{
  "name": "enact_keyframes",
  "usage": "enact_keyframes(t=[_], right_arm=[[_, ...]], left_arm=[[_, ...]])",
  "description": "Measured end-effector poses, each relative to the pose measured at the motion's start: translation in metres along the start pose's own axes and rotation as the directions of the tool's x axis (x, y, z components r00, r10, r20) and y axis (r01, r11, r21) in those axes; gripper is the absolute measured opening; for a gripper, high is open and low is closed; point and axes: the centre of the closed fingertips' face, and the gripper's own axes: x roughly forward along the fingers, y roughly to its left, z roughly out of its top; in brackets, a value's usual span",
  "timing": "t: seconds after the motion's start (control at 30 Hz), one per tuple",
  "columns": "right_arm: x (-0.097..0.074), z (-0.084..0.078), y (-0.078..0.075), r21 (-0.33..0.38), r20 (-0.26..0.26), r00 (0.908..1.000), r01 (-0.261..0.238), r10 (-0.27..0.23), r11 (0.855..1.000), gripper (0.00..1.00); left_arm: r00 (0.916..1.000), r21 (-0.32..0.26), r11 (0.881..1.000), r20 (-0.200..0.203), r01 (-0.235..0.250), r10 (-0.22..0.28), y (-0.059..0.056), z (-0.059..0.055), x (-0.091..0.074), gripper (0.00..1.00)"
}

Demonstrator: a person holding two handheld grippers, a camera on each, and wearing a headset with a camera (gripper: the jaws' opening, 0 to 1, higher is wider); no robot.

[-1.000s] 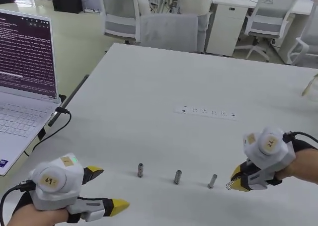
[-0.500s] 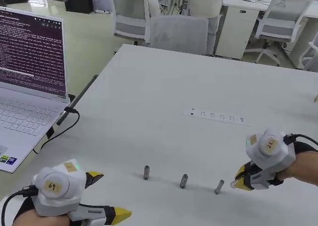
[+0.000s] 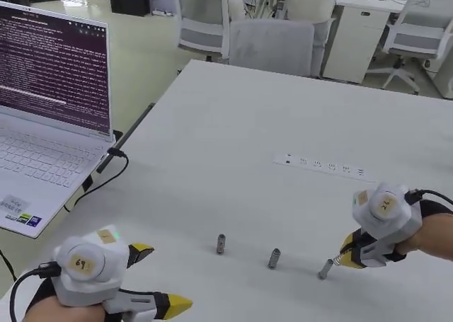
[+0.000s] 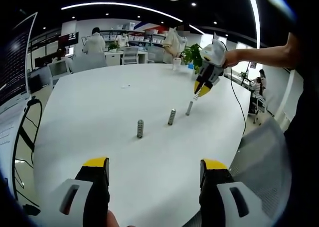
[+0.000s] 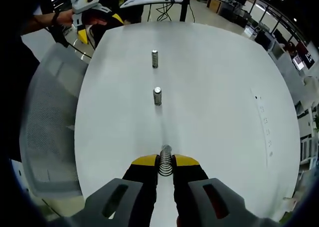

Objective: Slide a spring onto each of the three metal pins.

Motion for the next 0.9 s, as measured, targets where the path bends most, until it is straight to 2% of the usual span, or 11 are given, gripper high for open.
enact_keyframes(t=[0.17, 0.57, 0.9], right_arm=[[0.005, 0.001, -0.002, -0.019, -0.013, 0.9999, -0.009, 0.009, 1.0, 0.08], [0.014, 0.001, -0.002, -0.033, -0.031, 0.9991, -0.029, 0.028, 0.999, 0.08], [0.021, -0.002, -0.002, -0.06, -0.065, 0.9971, -0.043, 0.039, 0.997, 0.09]], left_arm=[[0.9999, -0.011, 1.0, -0.003, -0.011, 0.011, 0.003, -0.004, -0.003, 0.7], [0.9997, -0.029, 0.999, -0.002, -0.023, 0.023, 0.006, -0.005, -0.005, 0.7], [0.9997, -0.038, 0.999, -0.005, -0.026, 0.026, 0.008, -0.006, -0.006, 0.69]])
